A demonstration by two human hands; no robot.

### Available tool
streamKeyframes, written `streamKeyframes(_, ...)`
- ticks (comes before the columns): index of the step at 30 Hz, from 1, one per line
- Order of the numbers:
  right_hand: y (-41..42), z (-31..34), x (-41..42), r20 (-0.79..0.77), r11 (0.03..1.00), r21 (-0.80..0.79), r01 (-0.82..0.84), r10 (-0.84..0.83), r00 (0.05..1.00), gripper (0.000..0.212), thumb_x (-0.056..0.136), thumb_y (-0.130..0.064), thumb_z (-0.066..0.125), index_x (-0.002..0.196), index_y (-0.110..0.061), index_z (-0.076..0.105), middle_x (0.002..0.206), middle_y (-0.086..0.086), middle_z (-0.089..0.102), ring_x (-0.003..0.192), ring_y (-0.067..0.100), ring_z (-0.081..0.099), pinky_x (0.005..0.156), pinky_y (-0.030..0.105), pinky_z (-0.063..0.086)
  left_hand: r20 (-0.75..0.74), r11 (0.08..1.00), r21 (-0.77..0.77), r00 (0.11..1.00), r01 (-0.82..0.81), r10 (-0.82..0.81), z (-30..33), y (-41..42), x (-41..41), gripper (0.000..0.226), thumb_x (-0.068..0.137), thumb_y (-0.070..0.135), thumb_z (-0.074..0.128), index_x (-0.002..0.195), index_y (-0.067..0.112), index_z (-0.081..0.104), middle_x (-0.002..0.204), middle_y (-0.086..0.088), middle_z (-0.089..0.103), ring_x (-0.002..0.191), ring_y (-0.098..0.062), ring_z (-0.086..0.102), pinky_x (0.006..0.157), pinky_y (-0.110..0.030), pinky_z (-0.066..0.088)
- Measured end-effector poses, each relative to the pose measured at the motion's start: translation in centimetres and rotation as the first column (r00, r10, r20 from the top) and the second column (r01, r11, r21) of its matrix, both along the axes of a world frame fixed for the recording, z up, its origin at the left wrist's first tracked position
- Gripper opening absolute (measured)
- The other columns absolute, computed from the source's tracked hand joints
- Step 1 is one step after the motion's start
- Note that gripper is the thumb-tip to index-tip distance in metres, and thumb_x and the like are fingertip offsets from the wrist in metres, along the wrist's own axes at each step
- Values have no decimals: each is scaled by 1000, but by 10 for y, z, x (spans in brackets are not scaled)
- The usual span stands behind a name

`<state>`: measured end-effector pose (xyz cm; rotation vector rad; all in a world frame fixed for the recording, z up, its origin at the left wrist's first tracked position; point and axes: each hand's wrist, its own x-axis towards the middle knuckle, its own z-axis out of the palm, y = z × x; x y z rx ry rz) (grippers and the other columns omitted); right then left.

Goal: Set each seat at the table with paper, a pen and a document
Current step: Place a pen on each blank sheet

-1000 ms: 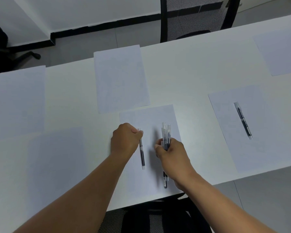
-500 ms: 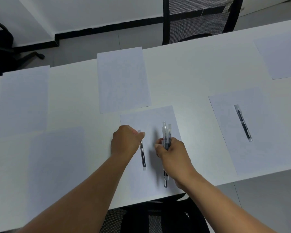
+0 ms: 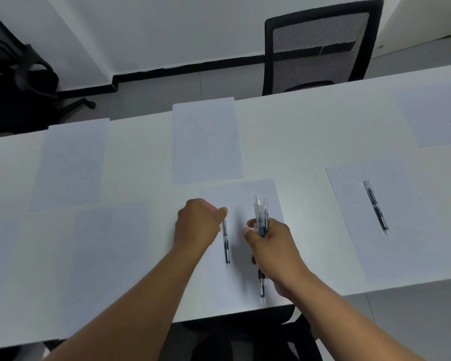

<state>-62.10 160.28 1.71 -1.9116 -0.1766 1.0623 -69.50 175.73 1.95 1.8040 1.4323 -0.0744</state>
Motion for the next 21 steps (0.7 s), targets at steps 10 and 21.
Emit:
streamKeyframes(10, -6, 82, -11, -107, 991, 133, -25, 39, 993, 35, 105, -33, 64, 113, 1, 67, 78, 10, 59, 61, 24, 61, 52, 25, 51, 149, 995, 45, 986, -84, 77, 68, -16, -26, 31, 98, 43, 74, 80, 18, 69, 66, 7, 77, 70, -11, 80, 76, -38, 64)
streamKeyframes(21, -19, 137, -27, -58, 960, 239, -149, 167, 984, 41, 105, -39, 63, 101, 1, 54, 62, 10, 62, 52, 23, 58, 53, 29, 48, 236, 976, 130, 961, -177, 143, 146, -50, -56, 37, 100, 43, 70, 83, 11, 72, 67, 7, 77, 64, -7, 78, 84, -47, 67)
